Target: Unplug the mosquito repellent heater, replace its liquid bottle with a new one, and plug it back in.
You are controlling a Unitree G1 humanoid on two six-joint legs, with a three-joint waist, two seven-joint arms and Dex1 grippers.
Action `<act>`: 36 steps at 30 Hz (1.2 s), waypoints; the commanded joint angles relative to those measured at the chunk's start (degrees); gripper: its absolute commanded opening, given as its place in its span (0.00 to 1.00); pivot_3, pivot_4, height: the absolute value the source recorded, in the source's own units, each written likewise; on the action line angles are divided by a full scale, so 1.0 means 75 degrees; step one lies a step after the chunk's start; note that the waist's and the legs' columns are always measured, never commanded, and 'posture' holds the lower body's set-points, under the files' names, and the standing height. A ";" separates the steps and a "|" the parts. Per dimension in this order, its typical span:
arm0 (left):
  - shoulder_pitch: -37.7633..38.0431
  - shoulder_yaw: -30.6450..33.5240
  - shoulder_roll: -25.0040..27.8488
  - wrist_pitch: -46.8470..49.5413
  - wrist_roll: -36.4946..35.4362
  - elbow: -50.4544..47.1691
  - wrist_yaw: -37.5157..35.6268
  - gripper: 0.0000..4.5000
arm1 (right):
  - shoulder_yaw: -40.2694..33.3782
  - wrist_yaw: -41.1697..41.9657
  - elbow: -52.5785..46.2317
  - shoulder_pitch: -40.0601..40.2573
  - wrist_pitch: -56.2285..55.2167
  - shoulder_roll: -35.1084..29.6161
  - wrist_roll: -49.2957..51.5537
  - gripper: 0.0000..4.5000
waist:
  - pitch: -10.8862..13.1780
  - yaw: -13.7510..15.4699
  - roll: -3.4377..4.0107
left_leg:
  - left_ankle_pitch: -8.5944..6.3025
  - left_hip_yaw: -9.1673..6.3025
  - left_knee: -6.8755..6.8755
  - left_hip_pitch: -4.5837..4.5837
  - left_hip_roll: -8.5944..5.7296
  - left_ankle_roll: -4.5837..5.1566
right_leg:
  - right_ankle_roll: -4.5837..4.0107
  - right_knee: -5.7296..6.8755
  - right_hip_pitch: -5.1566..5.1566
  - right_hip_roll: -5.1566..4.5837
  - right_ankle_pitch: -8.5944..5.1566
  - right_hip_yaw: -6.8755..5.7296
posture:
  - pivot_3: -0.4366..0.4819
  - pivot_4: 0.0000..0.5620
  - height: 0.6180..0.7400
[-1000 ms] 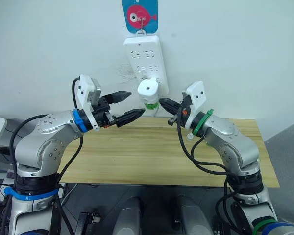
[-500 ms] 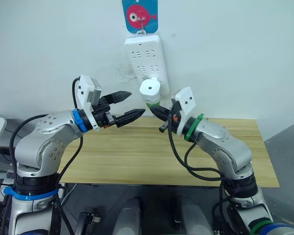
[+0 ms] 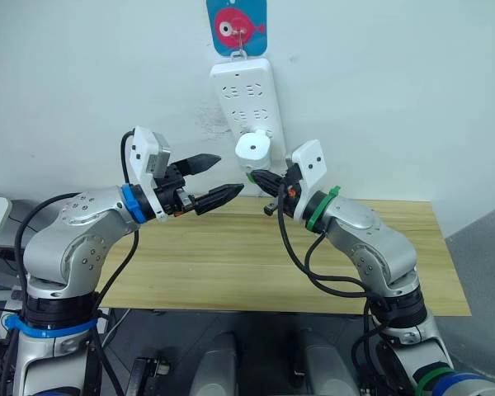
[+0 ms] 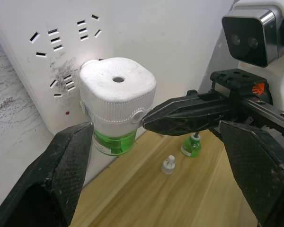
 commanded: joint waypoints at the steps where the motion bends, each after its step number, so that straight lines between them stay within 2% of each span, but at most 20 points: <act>1: 0.0008 0.0160 0.0094 -0.0085 -0.0151 -0.0248 -0.0041 1.00 | -0.0360 -0.0131 -0.0204 -0.0113 -0.0173 -0.0027 0.0013 0.00 | 0.0000 0.0000 0.0000 | 0.0000 0.0000 0.0000 0.0000 0.0000 0.0000 | 0.0000 0.0000 0.0000 0.0000 0.0000 0.0000 | 0.55 0.42 1.00; 7: 0.0085 0.0264 -0.0002 -0.0395 0.0092 -0.0187 0.0169 1.00 | -0.0376 0.0244 -0.0796 0.0256 0.0142 -0.0550 0.0295 0.00 | 0.0000 0.0005 0.0000 | 0.0001 0.0000 0.0000 -0.0001 -0.0002 -0.0001 | 0.0000 0.0000 0.0001 -0.0001 0.0000 0.0001 | 0.54 0.42 1.00; 18: 0.1695 0.0046 -0.0562 -0.1656 0.1048 -0.1390 0.1029 1.00 | -0.0599 -0.0222 -0.0280 0.0150 -0.0374 -0.0555 -0.0141 0.00 | 0.0000 -0.0051 0.0000 | 0.0001 0.0003 -0.0005 0.0000 0.0002 -0.0001 | 0.0000 -0.0005 0.0002 -0.0002 0.0000 0.0004 | 0.56 0.42 1.00; 27: 0.2953 0.0139 -0.1098 -0.2132 0.1212 -0.2584 0.1756 1.00 | -0.0396 0.0300 -0.1053 0.0672 -0.0028 -0.1029 0.0158 0.00 | 0.0000 -0.0019 0.0000 | 0.0000 0.0000 -0.0008 -0.0003 0.0002 0.0001 | -0.0001 -0.0024 0.0010 -0.0003 0.0000 0.0003 | 0.56 0.43 1.00; 30: 0.3168 0.0250 -0.1114 -0.2112 0.1067 -0.2781 0.1861 1.00 | -0.0124 0.0299 -0.1383 0.0781 0.0174 -0.0864 0.0314 0.00 | 0.0000 -0.0038 0.0000 | 0.0000 0.0001 -0.0007 0.0003 0.0005 0.0001 | -0.0001 -0.0025 0.0016 -0.0001 0.0000 0.0003 | 0.56 0.43 1.00; 36: 0.3253 0.0390 -0.1027 -0.2070 0.0895 -0.2820 0.1892 1.00 | 0.0191 0.0008 -0.1241 0.0606 0.0111 -0.0325 0.0153 0.00 | 0.0000 -0.0032 0.0000 | 0.0000 -0.0003 -0.0007 0.0005 0.0005 0.0001 | -0.0001 -0.0034 0.0024 0.0002 0.0000 -0.0001 | 0.58 0.45 1.00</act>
